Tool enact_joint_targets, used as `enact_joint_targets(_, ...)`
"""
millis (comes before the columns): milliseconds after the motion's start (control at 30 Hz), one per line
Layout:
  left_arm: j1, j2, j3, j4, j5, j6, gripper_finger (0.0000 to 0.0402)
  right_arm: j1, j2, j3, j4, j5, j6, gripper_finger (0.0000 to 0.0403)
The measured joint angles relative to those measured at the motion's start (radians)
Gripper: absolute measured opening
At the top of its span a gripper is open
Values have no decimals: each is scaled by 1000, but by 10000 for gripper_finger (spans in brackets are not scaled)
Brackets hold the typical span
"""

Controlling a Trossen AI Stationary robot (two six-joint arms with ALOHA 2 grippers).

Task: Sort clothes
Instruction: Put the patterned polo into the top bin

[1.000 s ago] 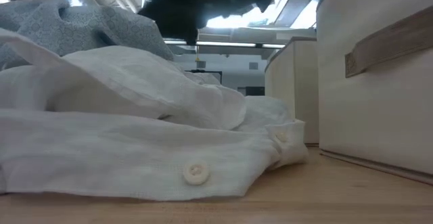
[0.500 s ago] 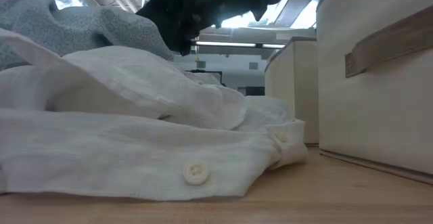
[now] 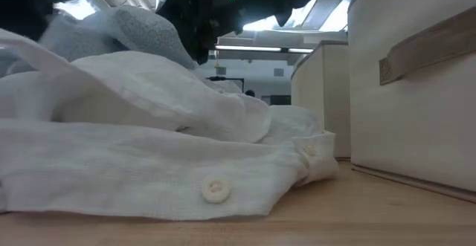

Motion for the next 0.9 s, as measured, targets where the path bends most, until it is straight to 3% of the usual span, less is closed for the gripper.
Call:
enact_joint_targets(100, 45, 19, 0, 58, -53, 88, 155, 1, 3, -1, 3, -10, 9, 209)
enact_joint_targets(333, 108, 68, 0, 223, -63, 286, 155, 1, 26, -1, 46, -18, 17, 209)
enact_joint_targets(900, 130, 111, 0, 323, -58, 399, 155, 1, 115, 1, 258, 69, -45, 207)
